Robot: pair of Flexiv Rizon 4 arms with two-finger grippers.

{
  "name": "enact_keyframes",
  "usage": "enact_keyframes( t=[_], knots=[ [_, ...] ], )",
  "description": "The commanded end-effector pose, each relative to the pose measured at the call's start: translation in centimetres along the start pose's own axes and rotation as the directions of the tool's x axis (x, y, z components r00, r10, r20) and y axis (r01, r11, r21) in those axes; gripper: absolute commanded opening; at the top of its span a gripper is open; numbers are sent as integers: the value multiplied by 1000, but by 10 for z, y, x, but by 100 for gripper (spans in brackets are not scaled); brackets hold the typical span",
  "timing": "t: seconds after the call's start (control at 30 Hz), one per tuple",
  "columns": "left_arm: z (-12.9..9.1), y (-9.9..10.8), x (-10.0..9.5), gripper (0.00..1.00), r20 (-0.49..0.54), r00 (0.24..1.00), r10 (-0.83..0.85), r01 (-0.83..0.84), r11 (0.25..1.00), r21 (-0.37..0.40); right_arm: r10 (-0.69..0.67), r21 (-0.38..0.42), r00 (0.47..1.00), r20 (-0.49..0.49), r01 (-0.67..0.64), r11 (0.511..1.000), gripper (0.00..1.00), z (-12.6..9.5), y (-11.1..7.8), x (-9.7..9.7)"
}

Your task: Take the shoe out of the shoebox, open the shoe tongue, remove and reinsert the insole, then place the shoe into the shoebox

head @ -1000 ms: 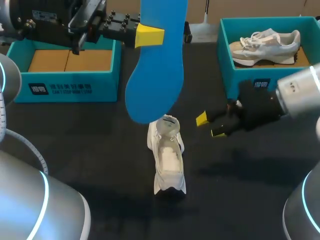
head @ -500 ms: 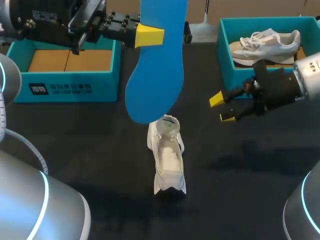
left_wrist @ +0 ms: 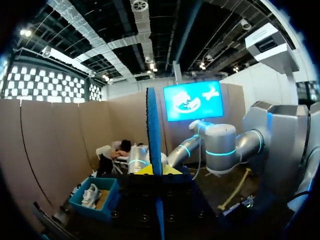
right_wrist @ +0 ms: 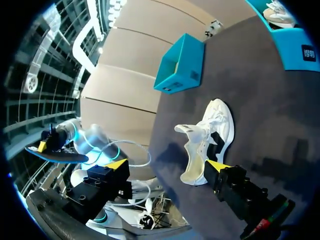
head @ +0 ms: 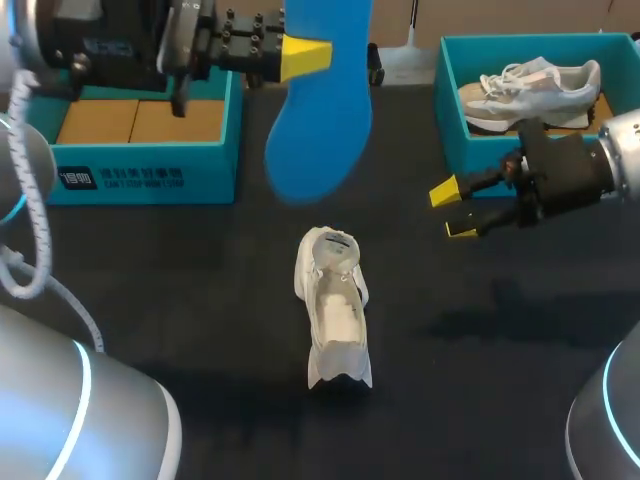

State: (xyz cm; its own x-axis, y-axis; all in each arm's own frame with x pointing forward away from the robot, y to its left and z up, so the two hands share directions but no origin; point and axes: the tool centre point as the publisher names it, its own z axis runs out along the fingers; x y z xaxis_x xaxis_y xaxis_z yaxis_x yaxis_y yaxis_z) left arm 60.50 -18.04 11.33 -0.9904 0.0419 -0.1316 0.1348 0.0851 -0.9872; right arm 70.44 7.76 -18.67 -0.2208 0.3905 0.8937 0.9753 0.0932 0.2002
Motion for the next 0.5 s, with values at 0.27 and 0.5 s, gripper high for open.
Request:
enact_keyframes(
  t=[0.27,0.5],
  knots=[
    [11,42,-26,0,45,933,356,-356,902,246,1,-2,1000,4,-1,1000,100,1,-1,1],
    [11,42,-26,0,45,933,356,-356,902,246,1,-2,1000,4,-1,1000,100,1,-1,1]
  ],
)
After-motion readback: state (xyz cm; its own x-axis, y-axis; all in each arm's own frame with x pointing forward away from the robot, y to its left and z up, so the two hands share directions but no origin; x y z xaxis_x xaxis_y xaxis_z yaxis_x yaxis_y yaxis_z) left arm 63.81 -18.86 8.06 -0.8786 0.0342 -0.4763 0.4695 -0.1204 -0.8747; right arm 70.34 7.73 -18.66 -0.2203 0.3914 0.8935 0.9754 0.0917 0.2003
